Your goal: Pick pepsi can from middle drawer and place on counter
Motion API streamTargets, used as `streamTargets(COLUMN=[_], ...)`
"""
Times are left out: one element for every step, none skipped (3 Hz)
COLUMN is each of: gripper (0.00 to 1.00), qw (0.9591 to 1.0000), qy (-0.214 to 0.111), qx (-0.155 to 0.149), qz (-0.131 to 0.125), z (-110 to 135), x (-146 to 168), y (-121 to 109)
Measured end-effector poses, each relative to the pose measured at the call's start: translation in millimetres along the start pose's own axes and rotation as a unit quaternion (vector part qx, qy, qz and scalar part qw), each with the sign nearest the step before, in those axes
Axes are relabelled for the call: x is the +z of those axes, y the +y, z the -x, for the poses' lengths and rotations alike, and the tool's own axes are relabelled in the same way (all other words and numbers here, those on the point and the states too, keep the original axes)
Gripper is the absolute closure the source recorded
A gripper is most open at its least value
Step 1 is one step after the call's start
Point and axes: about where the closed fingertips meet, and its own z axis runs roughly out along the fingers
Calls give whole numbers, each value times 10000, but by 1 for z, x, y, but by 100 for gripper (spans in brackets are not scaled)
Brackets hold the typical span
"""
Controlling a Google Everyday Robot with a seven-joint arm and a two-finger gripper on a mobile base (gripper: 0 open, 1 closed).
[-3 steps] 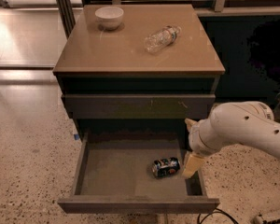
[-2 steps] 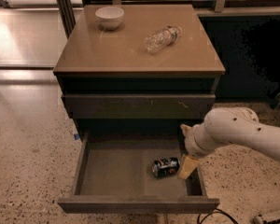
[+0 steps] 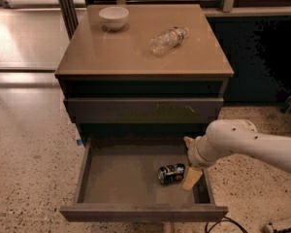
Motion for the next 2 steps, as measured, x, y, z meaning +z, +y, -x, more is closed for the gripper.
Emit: streamTargets(gripper=[0, 0], qw=[9999, 9998], qy=[1, -39], qx=[96, 82], qz=[-33, 148], z=[-7, -7], x=[42, 85], y=[3, 9])
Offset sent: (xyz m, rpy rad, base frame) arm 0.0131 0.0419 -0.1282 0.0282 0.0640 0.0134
